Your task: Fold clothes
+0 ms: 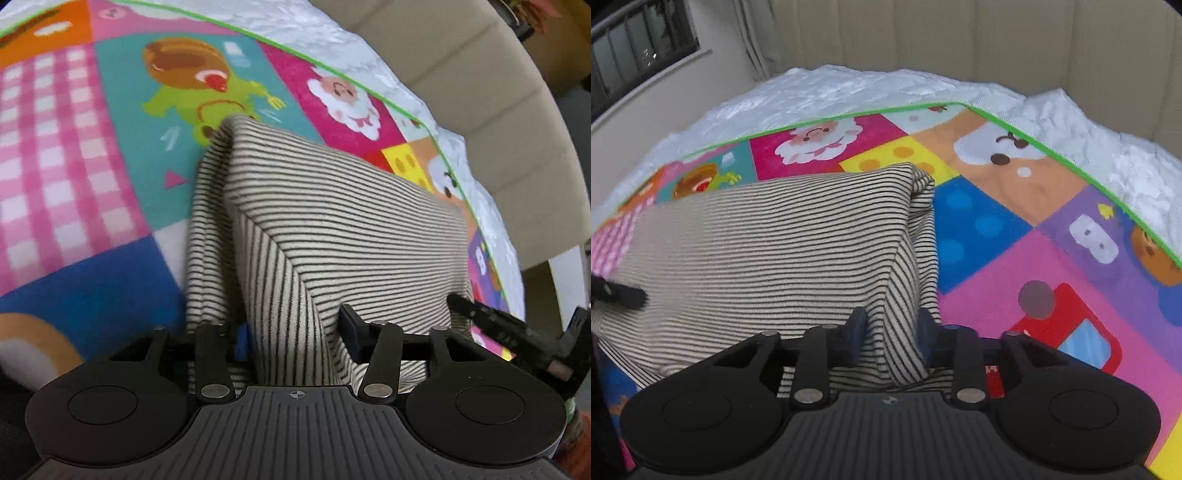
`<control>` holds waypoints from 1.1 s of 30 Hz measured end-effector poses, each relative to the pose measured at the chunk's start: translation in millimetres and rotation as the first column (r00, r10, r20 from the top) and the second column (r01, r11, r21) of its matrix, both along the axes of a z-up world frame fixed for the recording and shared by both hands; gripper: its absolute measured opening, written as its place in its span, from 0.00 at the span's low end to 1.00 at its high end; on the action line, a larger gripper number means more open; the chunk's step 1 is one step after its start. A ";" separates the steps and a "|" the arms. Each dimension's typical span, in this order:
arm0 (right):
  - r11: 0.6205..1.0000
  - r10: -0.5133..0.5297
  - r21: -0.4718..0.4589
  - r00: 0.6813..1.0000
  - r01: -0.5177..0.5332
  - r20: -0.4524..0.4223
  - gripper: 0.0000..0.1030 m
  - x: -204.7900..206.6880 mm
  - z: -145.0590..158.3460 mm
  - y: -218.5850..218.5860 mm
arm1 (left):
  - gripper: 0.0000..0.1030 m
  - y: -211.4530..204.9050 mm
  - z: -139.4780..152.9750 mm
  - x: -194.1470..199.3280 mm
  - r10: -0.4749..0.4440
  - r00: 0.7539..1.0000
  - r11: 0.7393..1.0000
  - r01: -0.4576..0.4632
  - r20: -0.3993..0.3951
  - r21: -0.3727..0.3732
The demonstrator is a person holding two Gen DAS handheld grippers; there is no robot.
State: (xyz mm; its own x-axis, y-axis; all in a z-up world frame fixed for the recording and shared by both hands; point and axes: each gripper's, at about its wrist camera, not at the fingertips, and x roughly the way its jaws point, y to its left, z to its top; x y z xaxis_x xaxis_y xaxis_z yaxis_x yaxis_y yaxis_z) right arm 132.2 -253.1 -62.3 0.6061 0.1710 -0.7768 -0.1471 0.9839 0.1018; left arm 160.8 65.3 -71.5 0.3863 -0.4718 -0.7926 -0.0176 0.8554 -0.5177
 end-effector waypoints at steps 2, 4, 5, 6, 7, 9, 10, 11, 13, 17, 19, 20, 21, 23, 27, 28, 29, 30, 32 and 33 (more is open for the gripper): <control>1.000 -0.004 -0.005 1.000 0.004 0.007 0.64 -4.5 3.2 1.5 | 0.68 3.4 11.1 -4.8 0.019 1.000 0.998 -0.020 0.011 0.051; 1.000 -0.020 0.017 1.000 0.019 0.016 0.78 -9.5 6.8 -1.1 | 0.74 9.0 23.2 -13.0 0.033 0.999 0.997 -0.034 0.020 0.070; 0.999 -0.025 0.027 0.999 0.024 0.022 0.78 -11.3 7.8 -2.6 | 0.81 12.4 29.4 -18.2 0.040 0.999 0.997 -0.041 0.021 0.066; 0.999 -0.035 0.033 0.999 0.034 0.026 0.79 -12.4 8.2 -4.0 | 0.85 15.8 35.4 -23.4 0.047 0.999 0.997 -0.048 0.021 0.062; 0.998 -0.050 0.034 0.998 0.049 0.027 0.79 -12.4 8.3 -5.3 | 0.86 14.0 39.7 -26.8 0.046 0.999 0.998 -0.047 0.023 0.044; 0.997 -0.076 0.034 0.996 0.075 0.037 0.83 -12.8 10.1 -7.5 | 0.92 8.6 44.8 -36.6 0.030 0.999 0.999 -0.029 0.015 -0.013; 0.996 -0.083 0.033 0.995 0.081 0.049 0.86 -13.9 12.2 -8.4 | 0.92 5.8 47.3 -41.4 0.021 1.000 0.999 -0.021 0.011 -0.042; 0.996 -0.086 0.031 0.994 0.084 0.063 0.91 -15.5 14.7 -9.1 | 0.92 0.9 41.1 -41.4 0.019 1.000 0.998 -0.019 -0.007 -0.065; 0.997 -0.080 0.026 0.993 0.078 0.088 0.99 -18.8 20.1 -9.7 | 0.92 -8.9 28.8 -41.3 0.013 0.999 0.994 -0.017 -0.042 -0.111; 0.999 -0.040 -0.003 0.991 0.041 0.130 1.00 -22.0 31.7 -9.9 | 0.93 -28.6 4.3 -41.1 -0.005 0.994 0.979 -0.018 -0.112 -0.203; 0.999 -0.007 -0.032 0.988 0.012 0.154 1.00 -20.0 37.9 -8.8 | 0.93 -38.3 -8.0 -40.9 -0.015 0.989 0.968 -0.021 -0.145 -0.248; 0.998 0.008 -0.056 0.986 0.001 0.168 1.00 -17.0 40.3 -7.0 | 0.93 -37.8 -13.6 -38.4 0.002 0.988 0.966 -0.042 -0.157 -0.256; 0.997 0.024 -0.080 0.983 -0.009 0.182 1.00 -13.9 42.7 -5.2 | 0.91 -36.3 -18.9 -36.4 0.015 0.985 0.964 -0.060 -0.174 -0.259; 0.992 0.047 -0.124 0.978 -0.021 0.206 1.00 -2.4 45.6 -1.8 | 0.91 -29.4 -26.5 -34.5 0.036 0.980 0.953 -0.092 -0.196 -0.288; 0.989 0.038 -0.151 0.965 0.002 0.259 1.00 35.7 48.9 2.3 | 0.74 -19.3 -28.6 -28.7 0.062 0.981 0.951 -0.114 -0.186 -0.286; 0.987 0.041 -0.161 0.963 0.003 0.267 0.99 48.1 48.7 5.0 | 0.73 -17.7 -27.2 -26.0 0.065 0.983 0.956 -0.111 -0.173 -0.272; 0.984 0.047 -0.177 0.962 0.001 0.270 0.95 60.3 47.4 8.7 | 0.71 -16.2 -27.0 -23.8 0.069 0.984 0.957 -0.112 -0.164 -0.268; 0.980 0.057 -0.197 0.962 -0.004 0.266 0.89 72.8 44.7 12.8 | 0.70 -14.7 -26.8 -20.9 0.075 0.985 0.957 -0.115 -0.157 -0.265; 0.968 0.089 -0.249 0.969 -0.030 0.230 0.86 97.4 34.1 22.5 | 0.69 -12.6 -26.5 -11.9 0.081 0.986 0.960 -0.117 -0.146 -0.255; 0.960 0.109 -0.275 0.974 -0.052 0.197 0.85 107.8 26.1 27.4 | 0.68 -10.9 -26.4 -6.8 0.082 0.987 0.961 -0.116 -0.140 -0.250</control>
State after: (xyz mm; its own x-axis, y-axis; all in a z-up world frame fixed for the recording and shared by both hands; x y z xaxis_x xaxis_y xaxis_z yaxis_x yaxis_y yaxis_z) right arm 240.0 -225.8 -36.2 0.7520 0.0307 -0.6584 -0.2171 0.9547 -0.2034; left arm 154.0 54.4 -97.9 0.3455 -0.6300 -0.6955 -0.1754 0.6847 -0.7074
